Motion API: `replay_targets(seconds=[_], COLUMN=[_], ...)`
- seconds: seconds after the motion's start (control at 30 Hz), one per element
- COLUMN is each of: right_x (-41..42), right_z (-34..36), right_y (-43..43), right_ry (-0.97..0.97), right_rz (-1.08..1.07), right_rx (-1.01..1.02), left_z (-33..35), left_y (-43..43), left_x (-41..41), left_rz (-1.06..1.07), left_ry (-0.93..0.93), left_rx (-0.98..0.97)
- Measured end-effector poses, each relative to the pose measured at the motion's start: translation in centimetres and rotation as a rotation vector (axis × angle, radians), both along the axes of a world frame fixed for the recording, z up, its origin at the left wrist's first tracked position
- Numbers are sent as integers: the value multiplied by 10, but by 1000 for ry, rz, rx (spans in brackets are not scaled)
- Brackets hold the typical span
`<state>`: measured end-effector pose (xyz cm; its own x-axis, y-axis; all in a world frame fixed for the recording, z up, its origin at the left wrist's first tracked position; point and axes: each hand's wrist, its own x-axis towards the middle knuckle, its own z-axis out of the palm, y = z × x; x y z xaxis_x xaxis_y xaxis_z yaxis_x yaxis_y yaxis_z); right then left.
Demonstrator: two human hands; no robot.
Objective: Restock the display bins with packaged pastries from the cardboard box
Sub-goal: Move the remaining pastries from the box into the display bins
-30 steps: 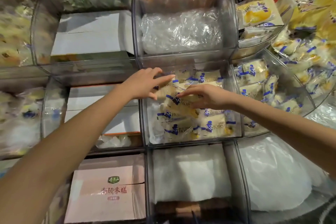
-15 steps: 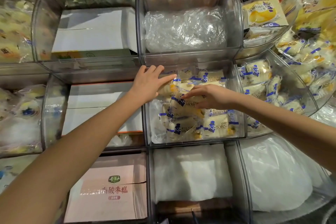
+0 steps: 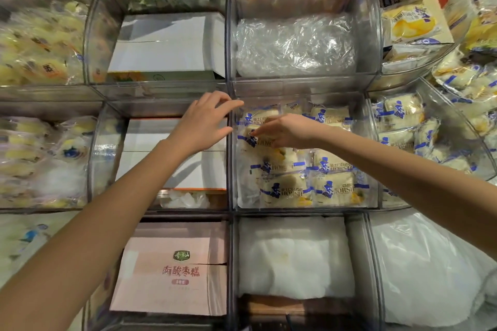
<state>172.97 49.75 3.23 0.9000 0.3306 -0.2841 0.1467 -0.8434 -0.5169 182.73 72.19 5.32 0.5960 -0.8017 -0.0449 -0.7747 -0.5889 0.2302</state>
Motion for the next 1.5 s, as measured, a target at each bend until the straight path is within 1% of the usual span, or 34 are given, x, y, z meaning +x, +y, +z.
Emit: replay_targets(seconds=[0.13, 0.3, 0.43, 0.57, 0.7, 0.83, 0.9, 0.97, 1.1, 1.27, 1.37, 1.43, 1.5], right_x=[11, -1, -16, -33, -27, -22, -22, -27, -58, -112, -140, -158, -176], right_z=[-13, -27, -35, -49, -47, -45, -37, -24, 2, 19, 26, 30, 32], right_y=[6, 11, 9, 11, 16, 21, 23, 16, -7, -35, -52, -62, -73], right_ry=[-222, -309, -414, -364, -305, -224, -194, -198, -201, -183, -198, -177, -203], right_rz=[34, 174, 141, 187, 123, 121, 117, 70, -82, -128, -182, -219, -237], right_rx=[-123, -268, -348, -405, -371, -444, -426, -374, -288, -254, -218, -200, -177], left_z=[-8, -13, -15, -18, -16, -12, -7, -2, 7, 15, 19, 20, 21], left_y=[9, 9, 7, 7, 8, 10, 10, 7, -3, -21, -37, -49, -64], left_x=[-5, -6, -10, -14, -20, -27, -33, -41, -62, -105, -129, -144, -159], left_rz=[27, 53, 63, 65, 73, 81, 87, 92, 118, 130, 119, 104, 93], left_ry=[9, 18, 22, 31, 39, 31, 25, 25, 45, 87, 79, 74, 80], left_rx=[-54, -84, -115, -124, -125, -107, -90, -72, -31, -6, -2, -13, -35])
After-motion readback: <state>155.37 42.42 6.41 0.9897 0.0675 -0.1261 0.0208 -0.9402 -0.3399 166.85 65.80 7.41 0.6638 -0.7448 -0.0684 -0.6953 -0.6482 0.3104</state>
